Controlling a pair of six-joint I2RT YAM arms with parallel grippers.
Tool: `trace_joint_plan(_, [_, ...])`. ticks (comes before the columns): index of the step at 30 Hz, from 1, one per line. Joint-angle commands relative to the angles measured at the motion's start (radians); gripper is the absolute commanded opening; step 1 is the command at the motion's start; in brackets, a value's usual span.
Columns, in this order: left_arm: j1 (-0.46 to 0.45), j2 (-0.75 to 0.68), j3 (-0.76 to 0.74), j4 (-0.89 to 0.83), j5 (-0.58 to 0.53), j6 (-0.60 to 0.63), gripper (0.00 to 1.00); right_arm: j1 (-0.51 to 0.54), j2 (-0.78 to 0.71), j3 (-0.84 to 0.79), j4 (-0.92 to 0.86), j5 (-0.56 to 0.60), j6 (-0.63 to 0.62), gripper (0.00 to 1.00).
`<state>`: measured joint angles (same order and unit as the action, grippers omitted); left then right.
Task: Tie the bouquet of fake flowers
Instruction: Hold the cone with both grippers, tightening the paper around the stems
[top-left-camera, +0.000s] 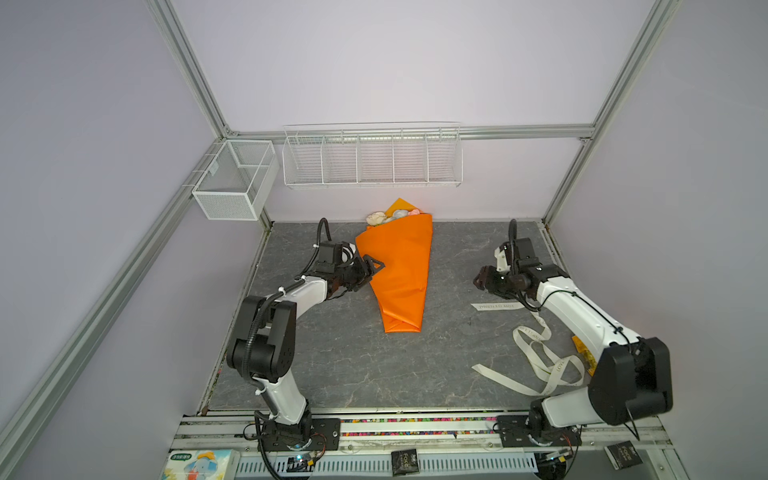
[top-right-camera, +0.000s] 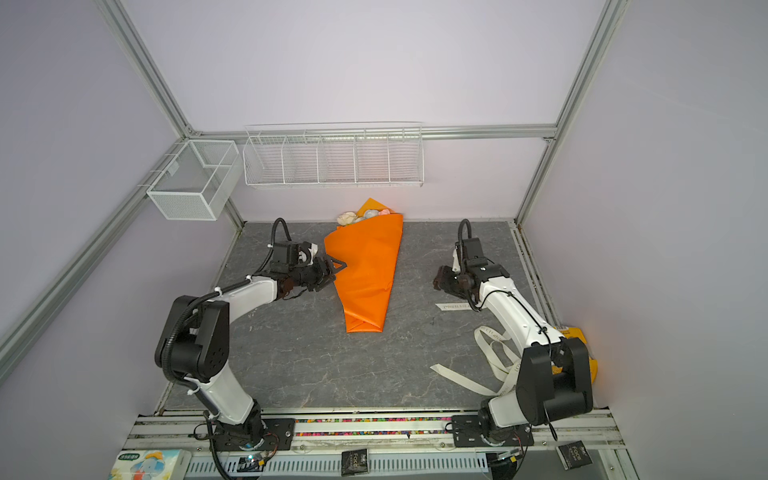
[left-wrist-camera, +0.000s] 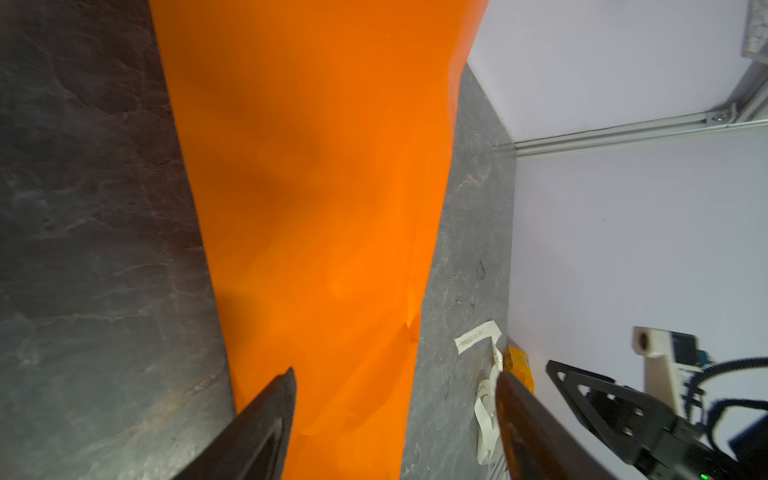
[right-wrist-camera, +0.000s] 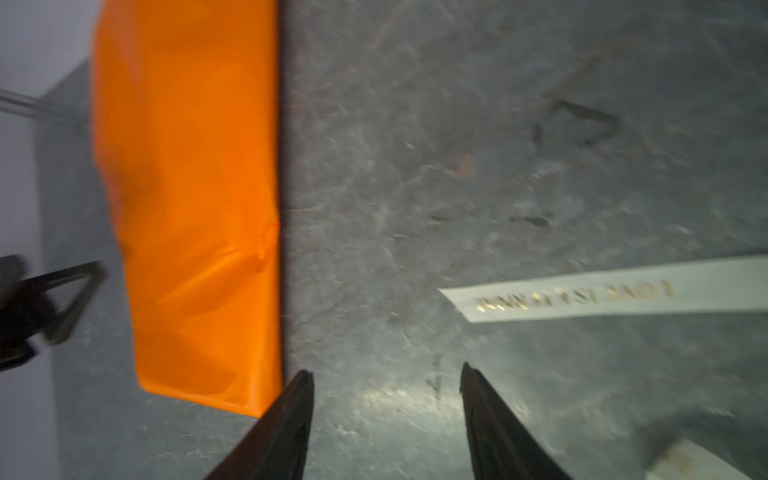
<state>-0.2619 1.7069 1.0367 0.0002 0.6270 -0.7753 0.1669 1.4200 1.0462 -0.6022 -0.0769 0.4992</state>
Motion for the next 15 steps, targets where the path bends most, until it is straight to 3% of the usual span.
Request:
trace_joint_plan(1, [0.003,-0.085,-0.039,-0.046,0.014,0.030,0.76,-0.085,-0.022,-0.086,-0.119,0.078,-0.025,0.58])
trace_joint_plan(10, [-0.012,-0.195,-0.061,-0.120,0.043,0.059,0.71,-0.174,0.061,-0.037,-0.231,0.225,-0.092,0.56])
trace_joint_plan(15, [-0.030,-0.237,-0.079,-0.131,0.042,0.072,0.68,-0.279,0.041,-0.094,-0.212,0.182,-0.083,0.58])
